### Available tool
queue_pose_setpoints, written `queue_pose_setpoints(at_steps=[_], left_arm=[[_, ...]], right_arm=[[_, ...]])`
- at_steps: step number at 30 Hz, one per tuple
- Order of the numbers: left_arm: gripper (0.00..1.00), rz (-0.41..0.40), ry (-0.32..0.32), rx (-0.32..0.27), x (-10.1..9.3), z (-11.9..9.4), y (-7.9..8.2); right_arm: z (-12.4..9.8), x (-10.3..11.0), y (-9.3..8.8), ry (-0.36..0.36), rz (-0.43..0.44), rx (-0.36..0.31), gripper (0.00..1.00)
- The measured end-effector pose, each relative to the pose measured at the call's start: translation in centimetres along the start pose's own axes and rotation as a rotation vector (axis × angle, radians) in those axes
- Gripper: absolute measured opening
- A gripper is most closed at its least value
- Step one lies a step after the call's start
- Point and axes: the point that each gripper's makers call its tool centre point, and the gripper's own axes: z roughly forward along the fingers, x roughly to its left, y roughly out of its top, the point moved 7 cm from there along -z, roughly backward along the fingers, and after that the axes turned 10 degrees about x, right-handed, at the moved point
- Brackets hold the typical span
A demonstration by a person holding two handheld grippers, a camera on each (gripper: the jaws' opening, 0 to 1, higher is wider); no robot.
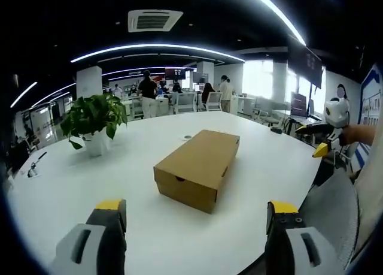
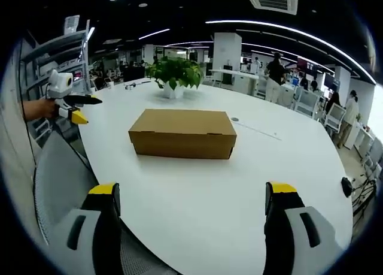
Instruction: Operate the shoe box by opening the lid, removing the specified soft item, and placing it in the target area until the item is outside and the box remains undamaged.
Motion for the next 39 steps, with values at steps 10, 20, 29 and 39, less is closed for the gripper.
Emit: queue_pose_setpoints(at_steps=[10,20,29,39], left_arm=[[0.98,0.001,0.002,0.004,-0.18,0.04,-0.12],[0.97,0.005,0.001,0.004,-0.27,0.14,0.05],[0.96,0.008,0.001,0.016,-0.53,0.32,-0.11],[0.95,0.014,0.006,0.024,-0.82,0.55,-0.10]], right_arm=[[0.02,-0.09,0.06,0.004,-0.008,0.001,0.96],[0.07,-0.04,0.02,0.011,-0.015,0.002,0.96],[-0.05,-0.30,0.09,0.021,-0.026,0.006,0.96],[0.12,-0.72,0.13,0.039,-0.044,0.012,0.96]])
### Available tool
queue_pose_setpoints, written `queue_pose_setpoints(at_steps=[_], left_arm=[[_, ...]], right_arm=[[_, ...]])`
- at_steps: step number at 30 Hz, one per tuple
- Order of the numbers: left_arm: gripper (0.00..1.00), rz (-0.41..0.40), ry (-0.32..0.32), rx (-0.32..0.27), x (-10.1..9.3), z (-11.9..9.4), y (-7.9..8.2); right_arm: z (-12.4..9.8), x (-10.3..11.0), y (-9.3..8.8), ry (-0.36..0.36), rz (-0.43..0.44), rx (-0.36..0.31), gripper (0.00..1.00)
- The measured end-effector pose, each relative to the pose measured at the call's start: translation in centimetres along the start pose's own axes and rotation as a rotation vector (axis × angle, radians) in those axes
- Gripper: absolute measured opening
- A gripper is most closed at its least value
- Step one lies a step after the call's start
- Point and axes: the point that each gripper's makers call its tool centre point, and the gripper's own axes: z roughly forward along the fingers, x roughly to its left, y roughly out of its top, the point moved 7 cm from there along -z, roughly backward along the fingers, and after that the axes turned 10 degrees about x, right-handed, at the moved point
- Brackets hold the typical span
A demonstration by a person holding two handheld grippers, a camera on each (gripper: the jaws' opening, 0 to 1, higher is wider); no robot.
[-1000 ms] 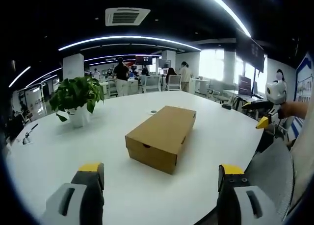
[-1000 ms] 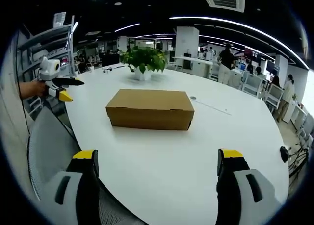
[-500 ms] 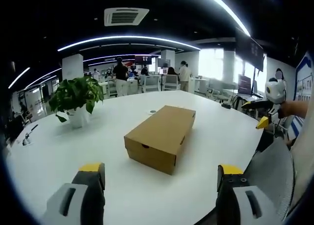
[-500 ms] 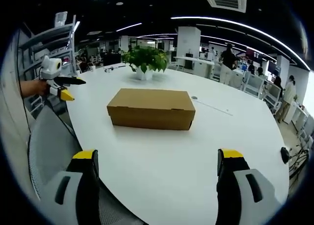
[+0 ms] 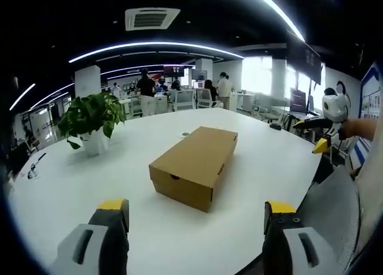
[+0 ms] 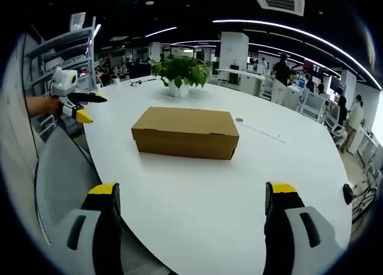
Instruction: Operate the shoe box by opening the lid, removing the specified soft item, and placing it in the target area until the item is outside and the box remains undamaged.
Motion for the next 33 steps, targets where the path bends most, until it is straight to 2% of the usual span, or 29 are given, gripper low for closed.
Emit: queue_pose_setpoints(at_steps=[25,33], left_arm=[[0.91,0.008,0.008,0.041,-1.1,1.7,0.1],[0.90,0.007,0.003,0.043,-1.3,2.4,0.5]], right_arm=[[0.8,-2.1,0.3,0.047,-0.016,0.024,0.96],[1.0,-3.5,0.5,0.059,-0.024,0.029,0.96]])
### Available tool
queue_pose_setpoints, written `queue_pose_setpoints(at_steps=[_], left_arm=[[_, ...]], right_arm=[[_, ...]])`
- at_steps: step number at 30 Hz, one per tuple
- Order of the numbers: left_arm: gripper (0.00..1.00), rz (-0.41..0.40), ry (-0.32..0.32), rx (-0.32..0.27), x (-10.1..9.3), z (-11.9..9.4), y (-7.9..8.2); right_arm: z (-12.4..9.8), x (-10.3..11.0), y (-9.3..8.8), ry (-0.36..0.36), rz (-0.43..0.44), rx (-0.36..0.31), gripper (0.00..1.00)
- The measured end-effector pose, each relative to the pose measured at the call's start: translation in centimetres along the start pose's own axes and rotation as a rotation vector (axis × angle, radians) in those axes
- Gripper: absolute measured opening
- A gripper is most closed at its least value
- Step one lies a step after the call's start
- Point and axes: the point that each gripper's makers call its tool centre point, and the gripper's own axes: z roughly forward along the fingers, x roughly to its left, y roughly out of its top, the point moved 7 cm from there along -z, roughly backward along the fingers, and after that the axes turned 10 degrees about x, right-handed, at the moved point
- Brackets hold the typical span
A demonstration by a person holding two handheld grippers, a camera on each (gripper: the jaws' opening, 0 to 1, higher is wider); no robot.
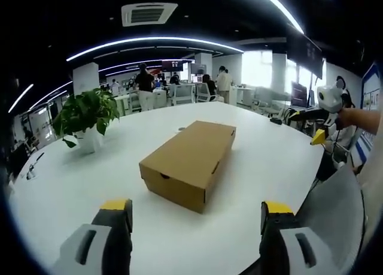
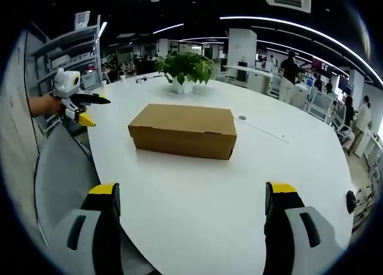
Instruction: Operate the shoe box by opening the lid, removing the specified soft item, and placing it in the target area until the item is outside and the box remains undamaged.
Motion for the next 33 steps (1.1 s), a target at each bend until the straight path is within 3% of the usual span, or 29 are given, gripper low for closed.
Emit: queue_pose_setpoints(at_steps=[8,11,26,33], left_arm=[[0.86,-0.002,0.005,-0.001,-0.2,0.7,0.0],[0.84,-0.005,0.006,0.008,-0.4,1.1,0.0],[0.78,-0.022,0.048,0.041,-0.8,2.7,0.0],[0.73,-0.045,0.060,0.056,-1.0,3.6,0.0]], right_arm=[[0.4,-1.6,-0.1,0.006,-0.030,0.026,0.96],[0.7,-2.1,-0.1,0.014,-0.046,0.039,0.92],[2.3,-4.8,1.0,0.055,-0.111,0.041,0.88],[3.7,-5.9,1.2,0.059,-0.171,0.057,0.81]])
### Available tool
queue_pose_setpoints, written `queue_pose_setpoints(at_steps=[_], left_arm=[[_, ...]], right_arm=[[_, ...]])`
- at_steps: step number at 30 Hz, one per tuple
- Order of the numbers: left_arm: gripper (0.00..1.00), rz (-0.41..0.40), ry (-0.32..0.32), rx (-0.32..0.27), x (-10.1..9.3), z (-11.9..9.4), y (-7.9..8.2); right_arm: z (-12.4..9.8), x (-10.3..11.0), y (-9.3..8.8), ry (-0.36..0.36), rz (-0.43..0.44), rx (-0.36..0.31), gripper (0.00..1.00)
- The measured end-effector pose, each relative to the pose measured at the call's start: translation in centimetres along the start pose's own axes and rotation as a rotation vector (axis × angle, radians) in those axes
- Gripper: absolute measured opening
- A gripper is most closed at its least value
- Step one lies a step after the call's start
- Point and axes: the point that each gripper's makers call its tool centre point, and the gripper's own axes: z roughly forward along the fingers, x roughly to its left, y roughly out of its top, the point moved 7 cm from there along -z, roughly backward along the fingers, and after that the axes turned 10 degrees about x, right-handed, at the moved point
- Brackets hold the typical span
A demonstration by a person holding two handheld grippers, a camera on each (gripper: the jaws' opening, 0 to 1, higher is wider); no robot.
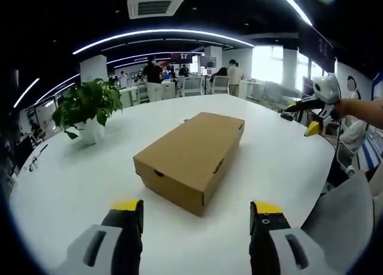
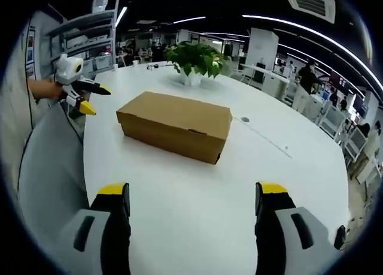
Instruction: Operate the shoe box by opening the lid, removing the specified soft item, and placing it in the target area until the item is outside and the box remains undamaged.
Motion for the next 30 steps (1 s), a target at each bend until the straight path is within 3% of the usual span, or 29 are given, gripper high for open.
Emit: queue_pose_setpoints(at_steps=[30], left_arm=[[0.61,-0.048,0.081,0.056,-0.7,3.5,0.0]], right_arm=[[5.3,-4.0,1.8,0.119,-0.089,0.026,0.66]])
